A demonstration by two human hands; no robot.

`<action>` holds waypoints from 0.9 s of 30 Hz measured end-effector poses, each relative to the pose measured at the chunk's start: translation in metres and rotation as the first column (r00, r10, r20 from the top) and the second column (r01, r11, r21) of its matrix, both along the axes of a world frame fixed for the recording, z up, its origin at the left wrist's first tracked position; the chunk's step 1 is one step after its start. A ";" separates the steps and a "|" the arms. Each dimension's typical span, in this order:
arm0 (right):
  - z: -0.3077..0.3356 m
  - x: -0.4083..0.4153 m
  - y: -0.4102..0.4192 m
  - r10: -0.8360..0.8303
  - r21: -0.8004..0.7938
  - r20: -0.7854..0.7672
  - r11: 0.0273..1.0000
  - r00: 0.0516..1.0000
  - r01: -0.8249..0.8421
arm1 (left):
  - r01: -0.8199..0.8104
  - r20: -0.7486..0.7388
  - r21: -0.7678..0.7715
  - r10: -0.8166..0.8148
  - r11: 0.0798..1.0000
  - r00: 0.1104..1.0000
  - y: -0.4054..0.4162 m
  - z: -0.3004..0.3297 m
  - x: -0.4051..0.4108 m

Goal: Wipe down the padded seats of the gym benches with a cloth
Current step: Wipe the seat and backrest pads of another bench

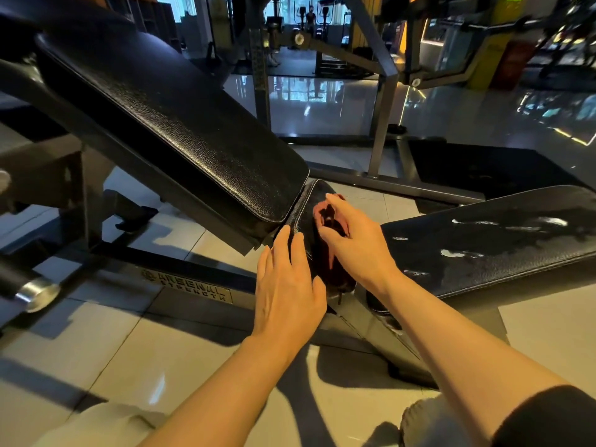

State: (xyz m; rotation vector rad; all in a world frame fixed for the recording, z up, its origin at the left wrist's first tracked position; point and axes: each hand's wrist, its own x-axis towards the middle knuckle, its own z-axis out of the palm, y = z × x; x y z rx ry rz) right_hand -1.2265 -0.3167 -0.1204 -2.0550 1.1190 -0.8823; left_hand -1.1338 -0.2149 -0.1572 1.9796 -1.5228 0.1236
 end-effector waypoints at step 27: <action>-0.003 -0.004 -0.008 0.010 0.010 0.066 1.000 0.998 -0.011 | 0.028 -0.015 0.043 -0.027 0.999 1.000 0.002 0.004 0.004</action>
